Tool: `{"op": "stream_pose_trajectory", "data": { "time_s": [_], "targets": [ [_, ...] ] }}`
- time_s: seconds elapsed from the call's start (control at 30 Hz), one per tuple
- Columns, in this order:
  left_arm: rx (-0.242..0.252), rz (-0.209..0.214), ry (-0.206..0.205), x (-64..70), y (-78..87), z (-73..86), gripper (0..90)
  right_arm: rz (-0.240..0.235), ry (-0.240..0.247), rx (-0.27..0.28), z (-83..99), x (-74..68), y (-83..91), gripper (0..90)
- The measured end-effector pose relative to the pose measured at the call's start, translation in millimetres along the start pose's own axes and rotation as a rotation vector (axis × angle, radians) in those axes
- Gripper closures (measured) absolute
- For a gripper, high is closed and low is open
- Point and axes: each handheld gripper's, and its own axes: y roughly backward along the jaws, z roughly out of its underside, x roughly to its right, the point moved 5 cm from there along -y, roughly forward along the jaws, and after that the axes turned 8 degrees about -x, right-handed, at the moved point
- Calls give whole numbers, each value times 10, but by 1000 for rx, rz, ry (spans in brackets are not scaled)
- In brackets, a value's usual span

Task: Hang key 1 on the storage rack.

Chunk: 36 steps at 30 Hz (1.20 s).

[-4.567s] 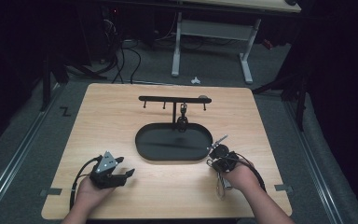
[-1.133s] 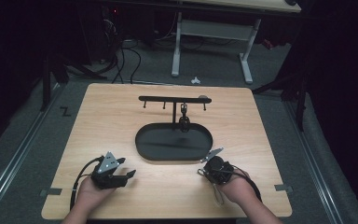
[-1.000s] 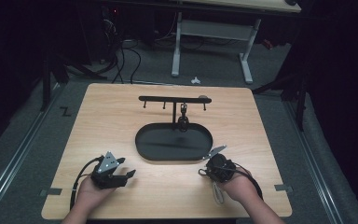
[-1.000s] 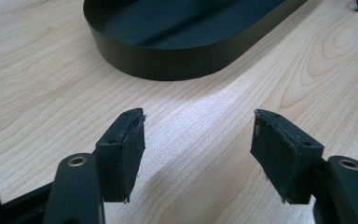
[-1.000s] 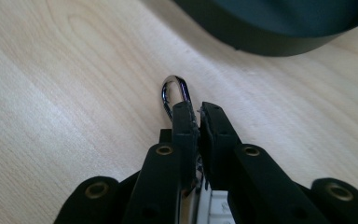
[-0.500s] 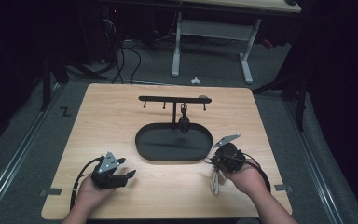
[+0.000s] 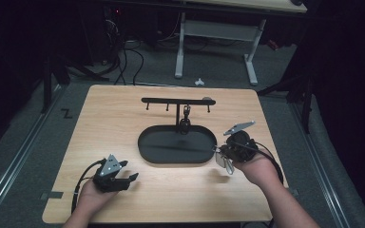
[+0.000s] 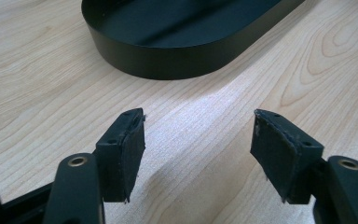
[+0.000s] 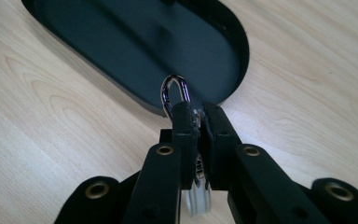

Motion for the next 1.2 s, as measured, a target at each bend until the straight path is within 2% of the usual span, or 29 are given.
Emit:
{"op": "stream_pose_trajectory", "data": {
  "time_s": [0.7,1.2],
  "targets": [
    [3,0,0,8,1,-2,353,4,8,-5,-311,109,191,851],
    [3,2,3,-1,10,10,353,28,5,9,-536,201,324,852]
  ]
}}
